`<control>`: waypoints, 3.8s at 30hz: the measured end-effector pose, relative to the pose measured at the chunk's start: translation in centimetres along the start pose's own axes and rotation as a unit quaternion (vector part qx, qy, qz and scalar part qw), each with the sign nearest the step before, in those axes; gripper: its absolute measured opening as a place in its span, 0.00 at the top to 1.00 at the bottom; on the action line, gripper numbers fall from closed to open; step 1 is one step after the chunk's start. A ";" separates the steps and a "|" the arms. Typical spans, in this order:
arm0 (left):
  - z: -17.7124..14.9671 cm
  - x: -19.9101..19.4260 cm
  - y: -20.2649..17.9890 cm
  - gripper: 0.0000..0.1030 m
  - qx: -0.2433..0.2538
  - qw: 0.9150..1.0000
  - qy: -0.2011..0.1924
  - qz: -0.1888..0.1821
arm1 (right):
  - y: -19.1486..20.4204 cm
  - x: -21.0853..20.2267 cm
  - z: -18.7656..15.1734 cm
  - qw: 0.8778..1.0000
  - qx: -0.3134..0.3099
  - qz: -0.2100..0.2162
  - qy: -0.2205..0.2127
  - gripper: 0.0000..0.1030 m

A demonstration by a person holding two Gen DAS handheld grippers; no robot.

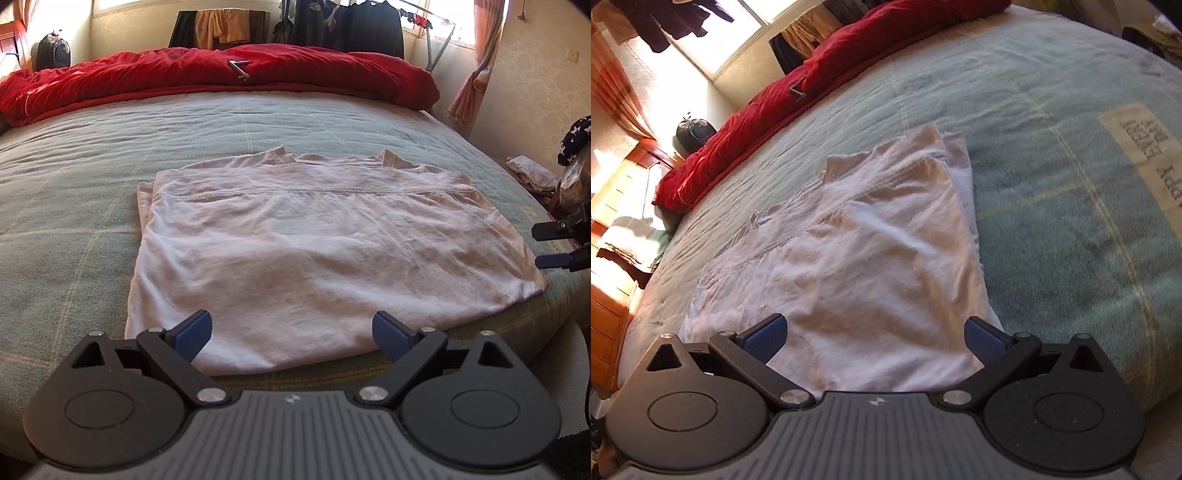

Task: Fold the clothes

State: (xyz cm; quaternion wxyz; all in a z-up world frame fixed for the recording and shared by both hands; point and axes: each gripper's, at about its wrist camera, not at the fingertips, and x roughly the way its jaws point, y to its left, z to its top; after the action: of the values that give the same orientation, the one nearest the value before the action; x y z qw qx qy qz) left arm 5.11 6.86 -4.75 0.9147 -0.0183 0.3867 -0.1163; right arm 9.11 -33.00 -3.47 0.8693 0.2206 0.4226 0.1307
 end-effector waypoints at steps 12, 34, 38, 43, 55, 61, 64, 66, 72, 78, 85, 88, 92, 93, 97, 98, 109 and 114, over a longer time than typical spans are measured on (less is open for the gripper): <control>-0.3 0.1 0.3 0.09 -0.006 1.000 0.013 0.013 | 2.6 5.9 0.3 0.989 -0.126 -0.074 0.003 0.00; -0.2 0.3 0.7 0.09 -0.014 1.000 0.006 0.003 | 5.0 5.9 -0.2 0.977 -0.176 -0.118 0.010 0.00; -0.1 0.3 0.8 0.09 -0.017 1.000 0.005 0.003 | 5.7 5.4 0.9 0.975 -0.187 -0.113 -0.024 0.00; -0.3 0.3 1.0 0.09 -0.020 1.000 0.005 0.004 | 4.5 6.6 2.4 0.978 -0.166 -0.121 -0.028 0.00; 1.2 0.3 1.6 0.09 -0.014 1.000 -0.016 -0.013 | 3.5 4.0 2.4 0.986 -0.116 -0.102 -0.057 0.00; 3.8 2.9 1.1 0.09 0.004 1.000 -0.018 -0.011 | 5.7 3.4 1.0 0.984 -0.155 -0.072 -0.055 0.00; 4.3 4.2 0.5 0.09 0.015 1.000 -0.007 -0.003 | 6.2 3.5 0.5 0.982 -0.166 -0.070 -0.049 0.00; 4.4 4.8 0.2 0.09 0.017 1.000 -0.002 -0.006 | 6.6 3.6 0.3 0.981 -0.174 -0.075 -0.043 0.00; 4.8 6.3 -0.5 0.09 0.030 1.000 0.007 -0.001 | 7.0 3.9 -0.1 0.979 -0.184 -0.080 -0.030 0.00; 5.4 7.2 -0.6 0.09 0.039 0.999 0.014 0.018 | 6.9 4.2 -0.4 0.978 -0.185 -0.088 -0.024 0.00; 5.8 6.5 -2.7 0.09 0.087 0.996 0.004 0.037 | 6.9 4.3 -0.4 0.979 -0.182 -0.091 -0.021 0.00; 5.9 6.0 -3.8 0.09 0.103 0.994 -0.002 0.036 | 7.1 4.3 -0.5 0.979 -0.185 -0.088 -0.022 0.00; 5.8 5.5 -5.2 0.09 0.119 0.993 -0.004 0.025 | 7.2 4.0 -0.7 0.978 -0.187 -0.086 -0.023 0.00; 5.8 5.5 -5.5 0.09 0.123 0.992 -0.003 0.022 | 7.1 3.9 -0.7 0.978 -0.186 -0.086 -0.024 0.00; 5.4 6.2 -6.5 0.09 0.128 0.992 0.010 0.006 | 6.8 3.6 -0.7 0.980 -0.180 -0.086 -0.026 0.00; 5.3 6.5 -6.6 0.09 0.128 0.992 0.014 0.003 | 6.7 3.6 -0.7 0.980 -0.179 -0.086 -0.026 0.00; 5.2 8.2 -5.5 0.09 0.103 0.994 0.030 -0.010 | 6.2 4.5 -0.3 0.981 -0.173 -0.087 -0.017 0.00; 5.5 8.7 -5.3 0.09 0.097 0.995 0.027 -0.018 | 6.3 5.3 -0.1 0.980 -0.175 -0.090 -0.010 0.00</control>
State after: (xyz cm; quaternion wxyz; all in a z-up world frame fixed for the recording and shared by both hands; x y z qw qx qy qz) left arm 13.81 -0.52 -6.36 0.8992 0.0669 0.3973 -0.1705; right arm 12.01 -25.31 -3.97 0.9068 0.0276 0.4029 0.1212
